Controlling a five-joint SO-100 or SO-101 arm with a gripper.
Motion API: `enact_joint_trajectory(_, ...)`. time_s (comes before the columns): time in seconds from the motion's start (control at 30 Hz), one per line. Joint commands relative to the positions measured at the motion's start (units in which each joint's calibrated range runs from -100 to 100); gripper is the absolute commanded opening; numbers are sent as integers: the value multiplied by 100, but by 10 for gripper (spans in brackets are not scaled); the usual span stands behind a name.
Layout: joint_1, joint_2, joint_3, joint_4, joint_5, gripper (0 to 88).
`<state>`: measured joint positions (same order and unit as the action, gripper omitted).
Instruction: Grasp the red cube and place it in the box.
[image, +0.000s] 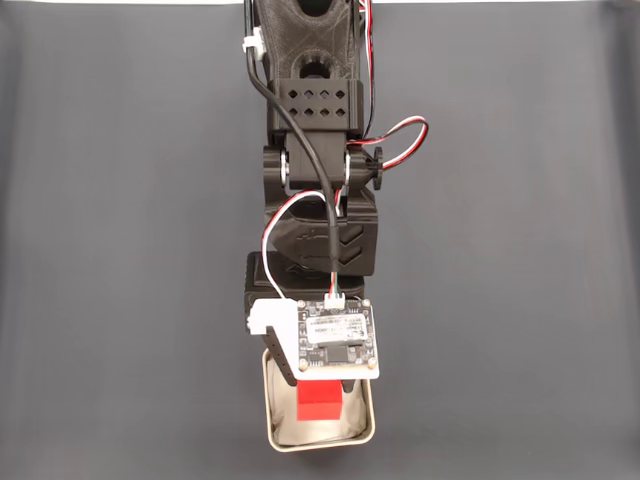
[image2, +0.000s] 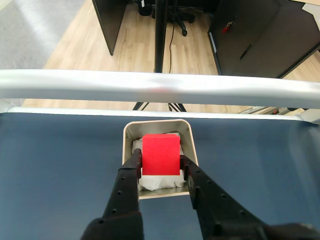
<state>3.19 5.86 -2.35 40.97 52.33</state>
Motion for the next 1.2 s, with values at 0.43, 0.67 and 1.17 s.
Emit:
enact_joint_trajectory(0.43, -14, -222, -230, -97, -49, 411)
enact_joint_trajectory(0.67, -14, -248, -221, -146, -20, 467)
enact_joint_trajectory(1.17, -14, -266, -221, -220, -34, 475)
